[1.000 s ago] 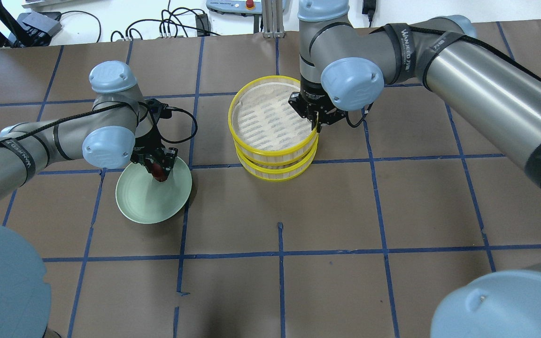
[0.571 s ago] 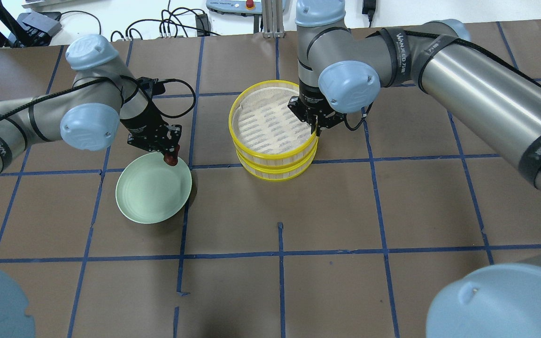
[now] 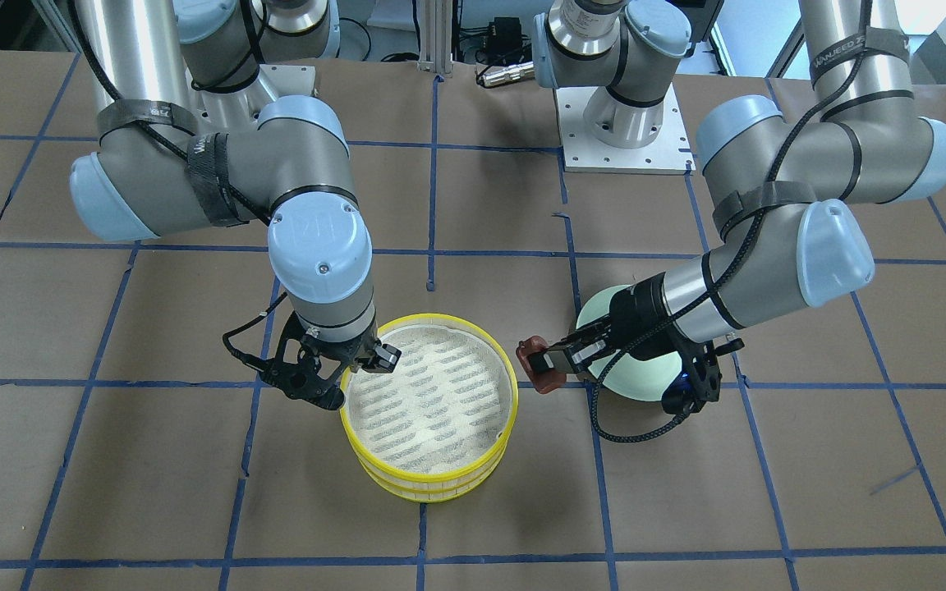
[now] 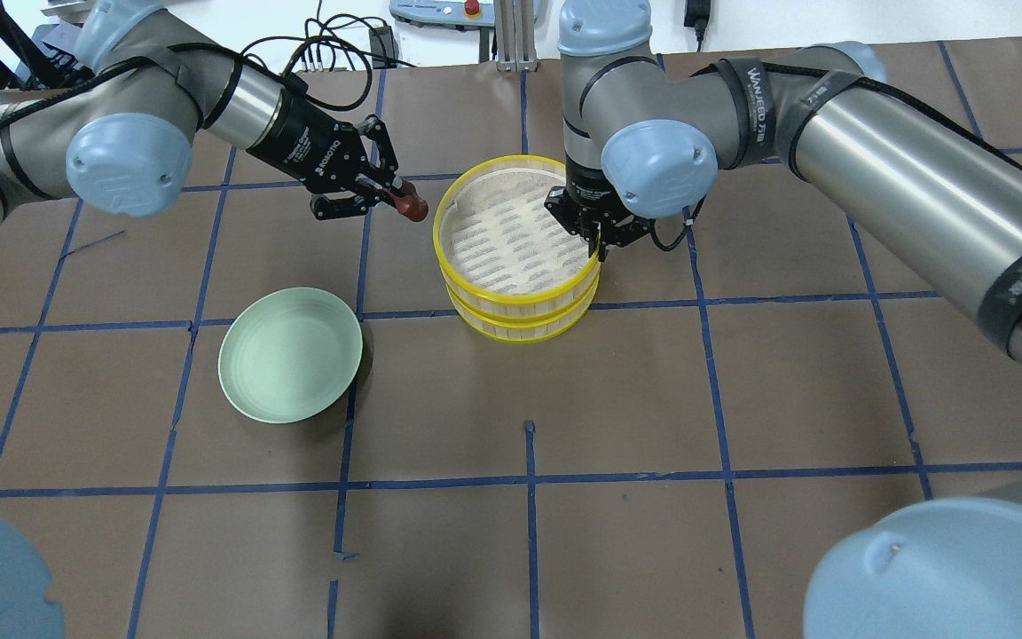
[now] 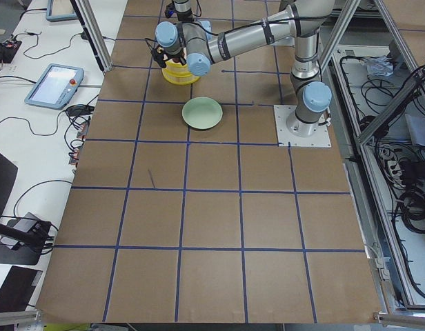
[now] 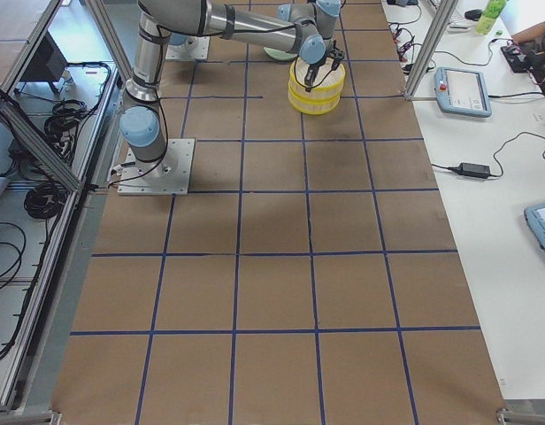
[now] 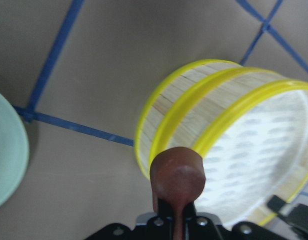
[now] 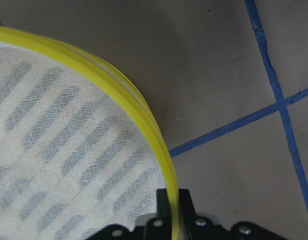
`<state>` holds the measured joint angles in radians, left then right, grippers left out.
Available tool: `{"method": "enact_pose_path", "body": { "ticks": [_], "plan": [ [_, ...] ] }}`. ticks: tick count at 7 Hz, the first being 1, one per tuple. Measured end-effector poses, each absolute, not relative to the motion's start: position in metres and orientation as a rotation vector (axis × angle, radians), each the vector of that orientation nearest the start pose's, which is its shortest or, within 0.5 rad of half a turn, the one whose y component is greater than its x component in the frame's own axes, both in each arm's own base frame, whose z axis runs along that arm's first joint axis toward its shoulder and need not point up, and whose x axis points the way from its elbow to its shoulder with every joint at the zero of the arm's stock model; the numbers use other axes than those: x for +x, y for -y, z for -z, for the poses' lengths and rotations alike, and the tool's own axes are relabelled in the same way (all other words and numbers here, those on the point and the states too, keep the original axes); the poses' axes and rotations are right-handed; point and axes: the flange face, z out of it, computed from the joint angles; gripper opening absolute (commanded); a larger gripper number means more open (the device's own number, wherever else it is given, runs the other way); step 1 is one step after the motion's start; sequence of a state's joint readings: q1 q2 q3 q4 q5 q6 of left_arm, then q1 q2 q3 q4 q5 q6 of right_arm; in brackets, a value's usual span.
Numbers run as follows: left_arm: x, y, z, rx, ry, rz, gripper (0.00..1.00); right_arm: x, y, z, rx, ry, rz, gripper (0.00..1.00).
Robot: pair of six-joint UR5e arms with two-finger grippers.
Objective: Stack buns with steamer
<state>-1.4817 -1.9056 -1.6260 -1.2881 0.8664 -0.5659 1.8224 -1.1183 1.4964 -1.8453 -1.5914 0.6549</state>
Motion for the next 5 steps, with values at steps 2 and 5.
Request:
{"method": "enact_pose_path", "body": {
  "ticks": [2, 5],
  "plan": [
    [-0.171, 0.609, -0.322, 0.842, 2.271, 0.375, 1.0, 0.287, 0.585, -0.289, 0.641, -3.13, -0.143, 0.85],
    [-0.18, 0.611, -0.318, 0.823, 2.29, 0.359, 1.0, 0.271, 0.589, -0.302, 0.536, -3.139, -0.125, 1.0]
  ]
}}
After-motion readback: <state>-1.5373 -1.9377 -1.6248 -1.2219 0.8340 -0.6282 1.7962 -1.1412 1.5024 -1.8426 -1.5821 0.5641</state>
